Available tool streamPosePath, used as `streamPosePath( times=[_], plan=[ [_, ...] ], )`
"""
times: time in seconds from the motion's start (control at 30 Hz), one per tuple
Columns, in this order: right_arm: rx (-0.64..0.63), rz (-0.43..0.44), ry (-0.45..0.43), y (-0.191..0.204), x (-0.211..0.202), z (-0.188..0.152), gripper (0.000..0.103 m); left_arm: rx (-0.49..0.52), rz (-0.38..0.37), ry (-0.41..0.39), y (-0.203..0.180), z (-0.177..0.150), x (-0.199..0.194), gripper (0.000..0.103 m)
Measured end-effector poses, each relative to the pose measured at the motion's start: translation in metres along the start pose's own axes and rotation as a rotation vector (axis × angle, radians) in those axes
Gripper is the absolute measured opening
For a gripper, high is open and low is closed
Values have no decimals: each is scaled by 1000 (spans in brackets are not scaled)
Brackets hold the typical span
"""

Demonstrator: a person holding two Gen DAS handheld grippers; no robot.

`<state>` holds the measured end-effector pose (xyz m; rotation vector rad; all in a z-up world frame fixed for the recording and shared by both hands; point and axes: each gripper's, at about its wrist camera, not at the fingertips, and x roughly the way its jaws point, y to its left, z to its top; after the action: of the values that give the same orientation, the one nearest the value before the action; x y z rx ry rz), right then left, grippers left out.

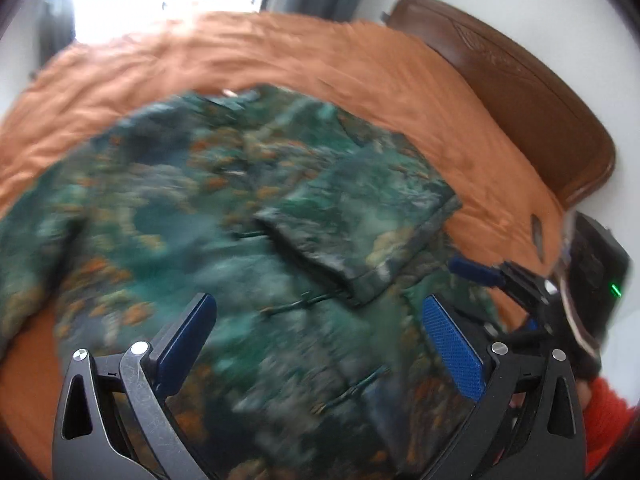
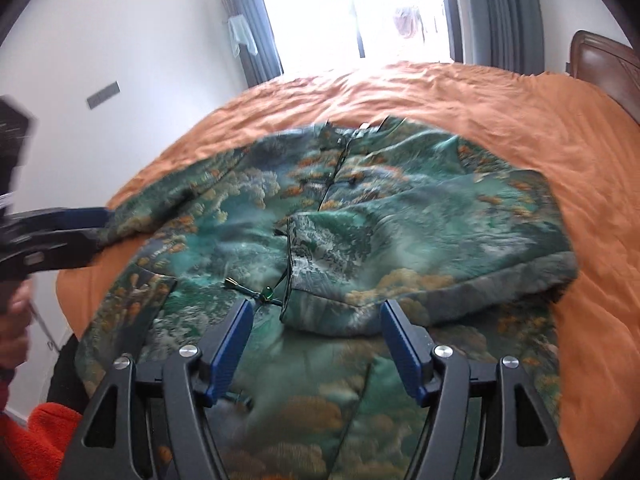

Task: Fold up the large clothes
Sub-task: 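Fold the lifted sleeve across the jacket front with the right tool and release, then grasp the folded sleeve cuff with the left tool and straighten it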

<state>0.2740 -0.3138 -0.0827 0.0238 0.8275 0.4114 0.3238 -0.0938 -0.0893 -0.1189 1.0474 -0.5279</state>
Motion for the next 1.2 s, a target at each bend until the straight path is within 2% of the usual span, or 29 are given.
streamPosePath(
  times=[0.07, 0.1, 0.17, 0.23, 0.3, 0.37, 0.43, 0.5, 0.63, 0.8, 0.9, 1.07, 1.2],
  plan=[
    [24, -4, -34, -3, -21, -4, 68, 0, -24, 58, -2, 16, 35, 102],
    [39, -5, -52, -4, -33, -7, 68, -5, -11, 80, -2, 22, 52, 100],
    [54, -8, -76, -5, -51, -12, 68, -15, 12, 117, -2, 30, 80, 92],
    [69, -1, -95, -6, -69, -17, 68, -29, 30, 171, 0, 33, 105, 68],
    [100, 33, -113, -6, -86, -25, 68, -49, 38, 211, 2, 33, 122, 59],
    [106, 36, -121, -4, -101, -36, 68, -55, 62, 211, 3, 31, 128, 48],
    [91, 23, -120, 1, -111, -46, 68, -48, 103, 190, 1, 30, 126, 18],
    [85, 20, -114, 4, -119, -56, 68, -50, 96, 169, -1, 31, 120, 12],
    [62, -3, -87, 6, -119, -65, 68, -50, 94, 123, -1, 40, 104, 9],
    [82, 5, -76, 0, -108, -62, 68, 8, 178, -2, -3, 64, 76, 8],
    [92, 12, -87, -3, -103, -54, 68, 7, 216, -54, 10, 83, 59, 7],
    [103, 20, -78, -8, -87, -41, 68, -12, 282, -96, 39, 110, 56, 6],
    [84, 14, -70, -14, -75, -23, 68, -21, 320, -77, 59, 122, 67, 6]
  ],
)
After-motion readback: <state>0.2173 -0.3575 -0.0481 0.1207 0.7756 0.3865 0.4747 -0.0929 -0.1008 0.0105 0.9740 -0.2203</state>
